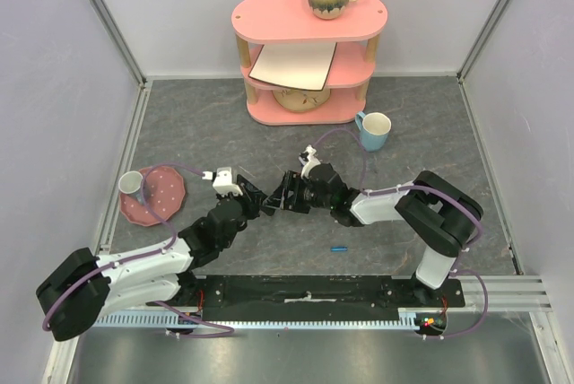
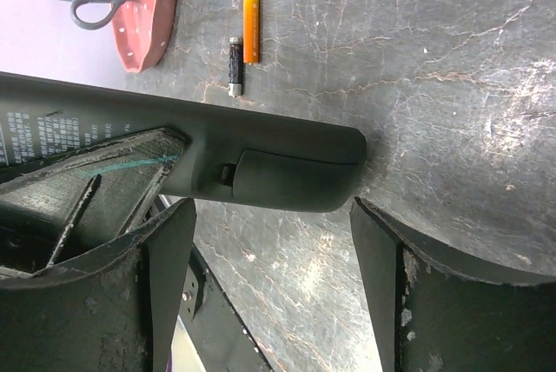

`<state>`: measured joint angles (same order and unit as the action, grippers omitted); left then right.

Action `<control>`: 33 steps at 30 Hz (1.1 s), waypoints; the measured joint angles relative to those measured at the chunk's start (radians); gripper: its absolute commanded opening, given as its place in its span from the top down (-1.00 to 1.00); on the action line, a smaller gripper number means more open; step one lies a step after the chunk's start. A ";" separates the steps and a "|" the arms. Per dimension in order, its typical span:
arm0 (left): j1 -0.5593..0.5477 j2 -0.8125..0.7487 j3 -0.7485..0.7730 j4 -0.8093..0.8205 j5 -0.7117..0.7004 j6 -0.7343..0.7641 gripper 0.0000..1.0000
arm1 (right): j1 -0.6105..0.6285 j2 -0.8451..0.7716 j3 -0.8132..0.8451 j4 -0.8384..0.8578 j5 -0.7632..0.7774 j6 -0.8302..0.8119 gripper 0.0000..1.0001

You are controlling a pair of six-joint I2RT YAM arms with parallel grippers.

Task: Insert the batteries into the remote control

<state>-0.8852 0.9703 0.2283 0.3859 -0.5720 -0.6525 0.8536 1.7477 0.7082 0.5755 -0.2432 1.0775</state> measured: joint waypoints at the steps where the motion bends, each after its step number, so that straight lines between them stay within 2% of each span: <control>1: 0.000 0.000 0.000 0.001 0.000 -0.001 0.96 | 0.000 0.004 0.002 -0.001 -0.002 0.000 -0.57; 33: -0.001 -0.024 -0.007 -0.018 0.003 -0.013 0.96 | -0.006 0.006 0.024 -0.061 0.069 -0.003 -0.52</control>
<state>-0.8860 0.9463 0.2214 0.3679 -0.5694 -0.6651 0.8471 1.7535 0.7319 0.5148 -0.1745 1.0744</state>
